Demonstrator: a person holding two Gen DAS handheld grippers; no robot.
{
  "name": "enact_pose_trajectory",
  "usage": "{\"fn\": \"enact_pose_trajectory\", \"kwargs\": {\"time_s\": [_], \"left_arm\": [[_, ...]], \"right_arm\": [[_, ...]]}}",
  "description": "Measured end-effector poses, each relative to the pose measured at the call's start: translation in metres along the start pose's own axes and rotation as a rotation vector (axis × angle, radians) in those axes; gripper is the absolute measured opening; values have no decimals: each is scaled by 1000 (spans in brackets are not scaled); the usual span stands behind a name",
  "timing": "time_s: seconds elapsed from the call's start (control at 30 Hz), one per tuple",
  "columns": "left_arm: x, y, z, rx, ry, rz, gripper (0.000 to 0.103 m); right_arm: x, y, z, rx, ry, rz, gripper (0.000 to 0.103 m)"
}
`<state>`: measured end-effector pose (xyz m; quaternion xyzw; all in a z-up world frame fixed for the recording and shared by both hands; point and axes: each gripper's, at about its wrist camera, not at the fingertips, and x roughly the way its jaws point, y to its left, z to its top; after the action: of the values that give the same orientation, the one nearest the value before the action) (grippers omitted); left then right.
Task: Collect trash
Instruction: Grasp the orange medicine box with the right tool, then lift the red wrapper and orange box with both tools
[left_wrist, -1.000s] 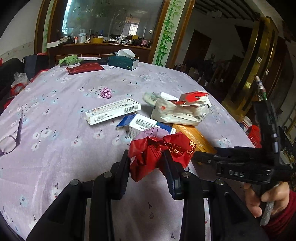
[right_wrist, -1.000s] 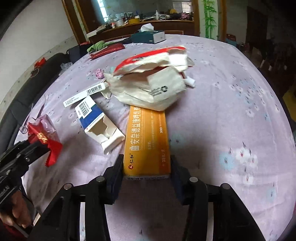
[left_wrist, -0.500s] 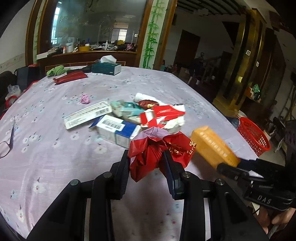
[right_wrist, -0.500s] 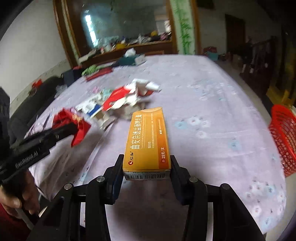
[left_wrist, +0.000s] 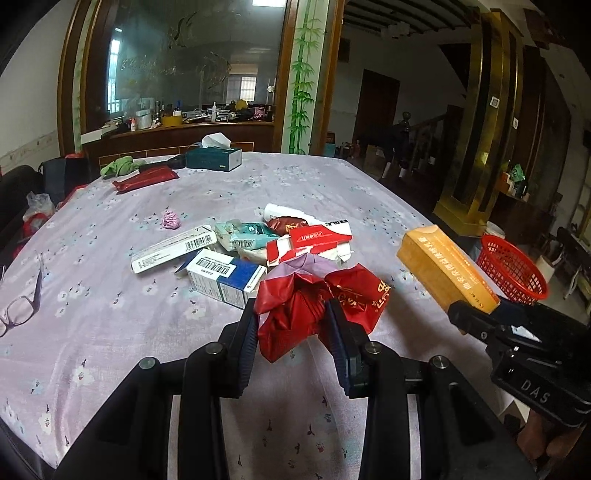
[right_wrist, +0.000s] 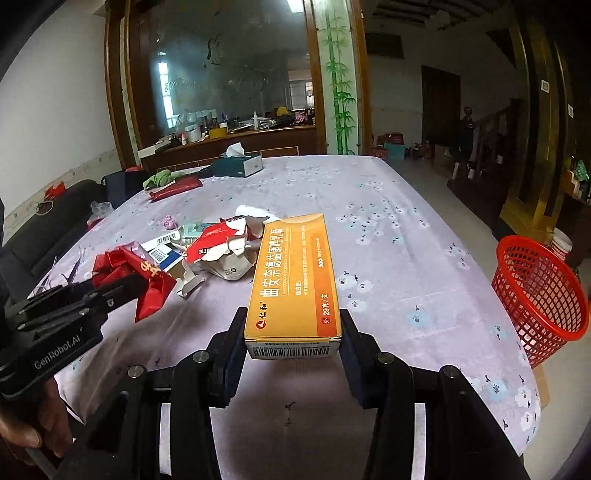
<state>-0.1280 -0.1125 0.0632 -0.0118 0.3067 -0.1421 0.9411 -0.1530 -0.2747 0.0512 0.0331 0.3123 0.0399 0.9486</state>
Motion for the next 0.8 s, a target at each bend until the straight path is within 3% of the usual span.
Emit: {"fn": "enact_pose_trajectory", "kwargs": {"time_s": [0.8], "left_arm": [[-3,-5,-3,8,6,-7,34]], "right_arm": [[-10,1,-4,-10,-15,-13,50]]}}
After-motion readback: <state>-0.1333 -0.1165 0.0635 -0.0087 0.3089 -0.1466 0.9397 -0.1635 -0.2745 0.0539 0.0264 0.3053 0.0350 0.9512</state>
